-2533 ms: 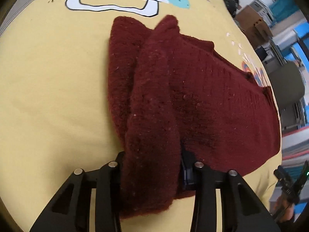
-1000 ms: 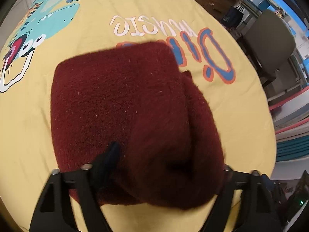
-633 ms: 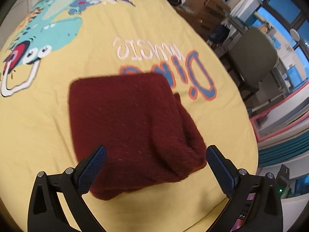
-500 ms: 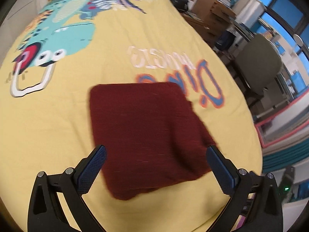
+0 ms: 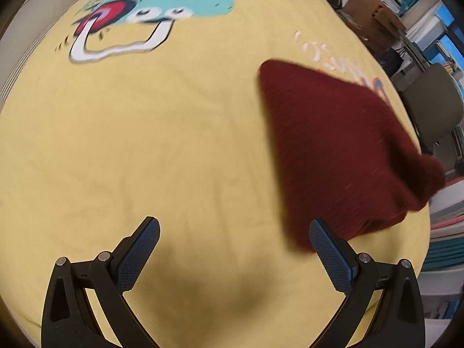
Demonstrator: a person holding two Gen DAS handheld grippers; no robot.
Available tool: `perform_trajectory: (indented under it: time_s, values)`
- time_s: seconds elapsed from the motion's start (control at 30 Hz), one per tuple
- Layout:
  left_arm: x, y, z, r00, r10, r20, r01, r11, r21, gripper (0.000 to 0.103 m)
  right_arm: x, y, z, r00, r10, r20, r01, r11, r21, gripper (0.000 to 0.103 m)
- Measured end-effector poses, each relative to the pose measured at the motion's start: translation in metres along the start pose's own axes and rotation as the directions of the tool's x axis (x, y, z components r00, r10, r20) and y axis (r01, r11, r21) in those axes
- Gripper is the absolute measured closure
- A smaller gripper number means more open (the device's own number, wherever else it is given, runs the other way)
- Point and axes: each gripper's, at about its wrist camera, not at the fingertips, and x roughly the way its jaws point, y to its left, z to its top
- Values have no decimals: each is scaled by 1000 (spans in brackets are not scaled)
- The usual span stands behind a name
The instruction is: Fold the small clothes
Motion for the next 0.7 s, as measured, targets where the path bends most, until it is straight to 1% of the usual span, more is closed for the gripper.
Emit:
perform_trajectory:
  time_s: [0.07, 0.17, 0.23, 0.27, 0.3, 0.33, 0.4, 0.43, 0.5, 0.53, 0.6, 0.7]
  values:
    - [3, 4, -9, 1000, -10, -12, 10, 1000, -1, 1, 19, 8, 11, 998, 24, -54, -25, 1000, -8, 4]
    - [2, 5, -16, 999, -38, -18, 38, 999, 2, 2, 54, 15, 16, 986, 45, -162, -43, 999, 11, 14]
    - [0, 2, -18, 999, -41, -14, 41, 999, 9, 2, 75, 14, 9, 974, 15, -227, -11, 1000, 19, 31]
    - [0, 0, -19, 999, -40, -12, 40, 999, 15, 2, 84, 11, 3, 968, 5, -250, 1, 1000, 27, 33]
    - [0, -2, -19, 999, -35, -10, 35, 999, 21, 1, 89, 7, -3, 964, 14, -264, -4, 999, 38, 37]
    - [0, -3, -19, 1000, -29, -8, 30, 999, 31, 1, 93, 2, -11, 962, 27, -273, -13, 999, 52, 49]
    - [1, -7, -20, 1000, -20, -8, 20, 999, 47, 1, 93, -10, -21, 961, 66, -267, -44, 995, 89, 64]
    - [3, -5, -21, 1000, -21, -9, 22, 999, 48, 2, 89, -18, -26, 965, 88, -248, -62, 992, 109, 71]
    - [4, -9, -22, 999, -32, -12, 33, 998, 51, 1, 78, -28, -31, 971, 109, -214, -84, 989, 123, 76]
    - [4, -10, -23, 999, -34, -12, 34, 998, 56, 1, 68, -35, -33, 975, 120, -184, -96, 986, 134, 78]
    - [5, -14, -22, 999, -35, -13, 36, 997, 62, 1, 52, -44, -37, 982, 121, -144, -102, 986, 134, 80]
    - [5, -24, -20, 999, -42, -11, 43, 996, 79, 1, 38, -54, -45, 986, 110, -128, -94, 988, 127, 81]
